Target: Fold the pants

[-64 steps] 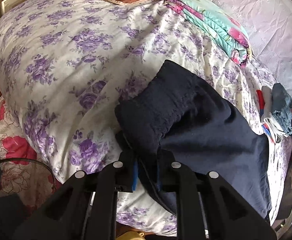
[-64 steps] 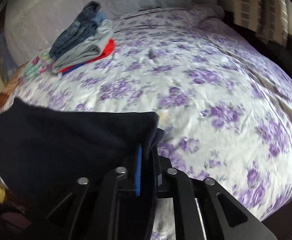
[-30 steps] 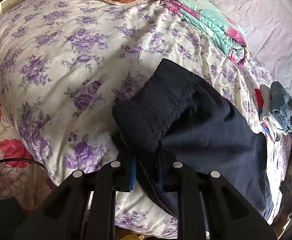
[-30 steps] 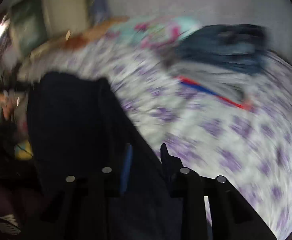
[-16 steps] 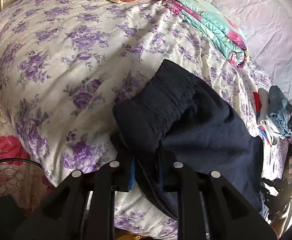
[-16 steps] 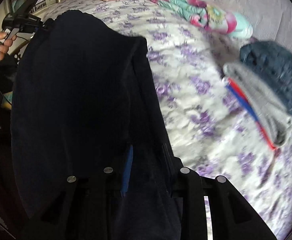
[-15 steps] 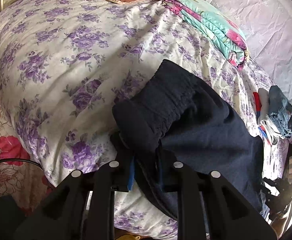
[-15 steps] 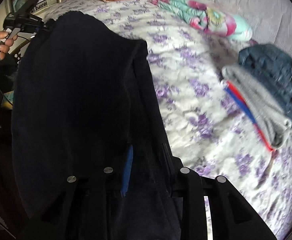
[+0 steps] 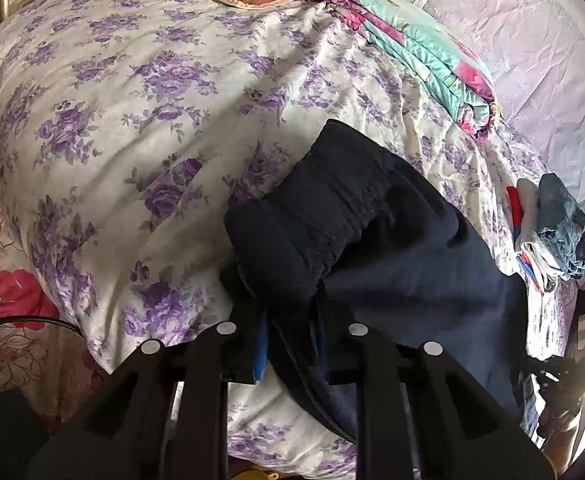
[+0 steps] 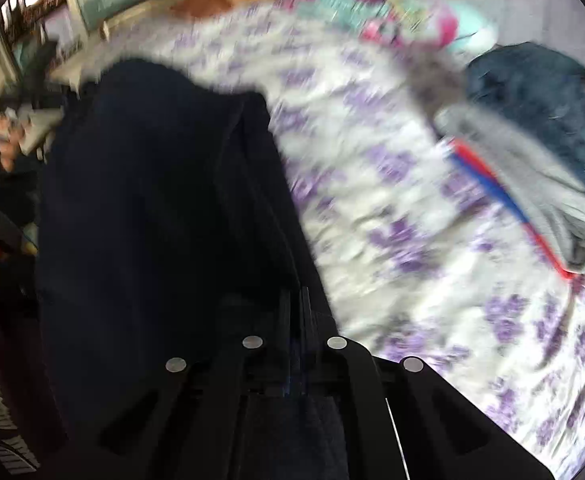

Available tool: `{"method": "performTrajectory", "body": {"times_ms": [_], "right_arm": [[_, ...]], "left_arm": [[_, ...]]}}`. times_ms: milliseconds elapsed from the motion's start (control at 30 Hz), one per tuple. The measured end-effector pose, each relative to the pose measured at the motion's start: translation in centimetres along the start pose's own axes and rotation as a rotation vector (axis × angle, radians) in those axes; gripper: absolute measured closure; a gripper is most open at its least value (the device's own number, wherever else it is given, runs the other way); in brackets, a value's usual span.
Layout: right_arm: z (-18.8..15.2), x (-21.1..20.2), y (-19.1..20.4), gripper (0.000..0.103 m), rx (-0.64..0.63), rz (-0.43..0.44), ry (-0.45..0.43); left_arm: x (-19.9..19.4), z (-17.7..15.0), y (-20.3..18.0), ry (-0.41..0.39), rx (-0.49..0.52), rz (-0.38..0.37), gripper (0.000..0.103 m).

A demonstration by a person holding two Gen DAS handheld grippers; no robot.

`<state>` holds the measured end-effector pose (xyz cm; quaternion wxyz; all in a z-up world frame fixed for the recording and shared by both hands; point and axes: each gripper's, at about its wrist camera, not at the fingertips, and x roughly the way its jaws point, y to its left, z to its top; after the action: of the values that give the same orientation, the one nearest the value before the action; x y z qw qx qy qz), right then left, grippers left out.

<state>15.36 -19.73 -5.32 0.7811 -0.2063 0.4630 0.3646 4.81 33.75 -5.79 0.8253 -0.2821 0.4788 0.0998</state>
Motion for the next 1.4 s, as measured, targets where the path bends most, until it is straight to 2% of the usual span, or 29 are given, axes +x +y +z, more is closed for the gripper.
{"method": "performTrajectory", "body": {"times_ms": [33, 133, 267, 300, 333, 367, 400, 467, 500, 567, 600, 633, 667, 700, 800, 867, 933, 967, 1033, 1100, 1167, 1233, 1267, 1300, 1333, 1367, 1400], "right_arm": [[-0.3, -1.2, -0.5, 0.1, 0.027, -0.006, -0.043], [-0.8, -1.5, -2.0, 0.1, 0.09, -0.01, -0.068], [-1.6, 3.0, -2.7, 0.099, 0.154, -0.034, 0.034], [-1.4, 3.3, -2.5, 0.098, 0.154, -0.043, 0.027], [-1.3, 2.9, -2.7, 0.083, 0.161, -0.049, 0.022], [-1.3, 1.9, -3.1, 0.065, 0.173, -0.096, -0.001], [-1.3, 1.0, -3.4, 0.063, 0.184, -0.128, -0.028], [-1.7, -1.0, -3.6, 0.068, 0.225, -0.174, -0.078], [-2.1, -2.1, -3.2, 0.068, 0.233, -0.16, -0.118], [-2.9, -3.2, -1.8, 0.071, 0.22, -0.052, -0.165], [-3.5, -3.2, -1.1, 0.07, 0.206, -0.038, -0.162], [-4.0, -2.3, -0.6, 0.071, 0.2, -0.05, -0.137], [-5.3, -0.4, -0.5, 0.073, 0.213, -0.09, -0.073], [-6.2, 0.5, -0.7, 0.073, 0.233, -0.087, -0.067], [-7.8, -2.1, -0.9, 0.072, 0.299, -0.06, -0.194], [-9.2, -5.4, -0.3, 0.064, 0.341, -0.029, -0.307], [-11.7, -8.4, 0.7, 0.058, 0.387, -0.038, -0.382], [-12.5, -9.2, 1.0, 0.051, 0.406, -0.046, -0.405], [-15.4, -11.3, 1.3, 0.044, 0.491, -0.071, -0.448], [-18.1, -12.4, 1.2, 0.043, 0.573, -0.09, -0.466], [-20.7, -12.4, 0.9, 0.039, 0.64, -0.11, -0.46], [-22.9, -11.7, 0.8, 0.036, 0.688, -0.148, -0.438], [-24.3, -10.3, -0.2, 0.036, 0.742, -0.176, -0.393], [-25.0, -9.0, -1.0, 0.037, 0.771, -0.161, -0.385], [-26.0, -8.7, -1.5, 0.042, 0.797, -0.128, -0.411], [-26.7, -9.3, -1.5, 0.043, 0.82, -0.119, -0.462], [-27.2, -10.2, -1.4, 0.042, 0.852, -0.113, -0.49]], "left_arm": [[0.0, 0.0, 0.0, 0.0, 0.0, -0.002, 0.082], [0.0, 0.0, 0.1, 0.002, -0.003, -0.014, 0.079], [0.1, 0.0, -0.2, 0.0, 0.005, -0.002, 0.078], [0.1, -0.1, -0.2, -0.001, 0.008, 0.0, 0.078], [0.2, 0.0, -0.2, -0.001, 0.014, 0.0, 0.078], [0.1, 0.0, -0.2, 0.0, 0.015, -0.001, 0.078], [0.1, 0.0, -0.2, 0.002, 0.014, -0.002, 0.078], [-0.1, 0.1, -0.1, 0.009, 0.008, -0.008, 0.078], [-0.2, 0.1, 0.0, 0.013, 0.002, -0.012, 0.078], [-0.4, 0.2, 0.1, 0.015, -0.002, -0.017, 0.078], [-0.4, 0.1, 0.1, 0.013, 0.0, -0.016, 0.078], [-0.3, 0.0, 0.1, 0.009, 0.005, -0.011, 0.078], [-0.1, 0.1, 0.0, 0.007, 0.011, -0.006, 0.078], [-0.1, 0.1, -0.1, 0.006, 0.017, -0.002, 0.078], [-0.4, 0.1, -0.2, 0.011, 0.015, -0.001, 0.078], [-1.5, -0.1, -0.3, 0.027, 0.019, 0.001, 0.077], [-3.3, -0.5, -0.5, 0.021, 0.022, -0.002, 0.078], [-4.4, -0.8, -0.8, 0.014, 0.032, -0.016, 0.077], [-7.1, -1.7, -1.9, -0.015, 0.056, -0.046, 0.071], [-8.7, -3.1, -3.6, -0.032, 0.097, -0.091, 0.063], [-9.3, -5.3, -6.9, -0.034, 0.197, -0.146, 0.057], [-7.8, -8.0, -10.3, -0.012, 0.284, -0.193, 0.057], [-6.4, -9.2, -11.5, 0.013, 0.308, -0.211, 0.057], [-4.7, -10.2, -12.3, 0.042, 0.32, -0.222, 0.057], [-1.9, -11.1, -12.9, 0.085, 0.324, -0.202, 0.057], [0.6, -11.5, -12.9, 0.113, 0.315, -0.167, 0.057], [2.1, -11.7, -12.6, 0.1, 0.302, -0.149, 0.066]]}}
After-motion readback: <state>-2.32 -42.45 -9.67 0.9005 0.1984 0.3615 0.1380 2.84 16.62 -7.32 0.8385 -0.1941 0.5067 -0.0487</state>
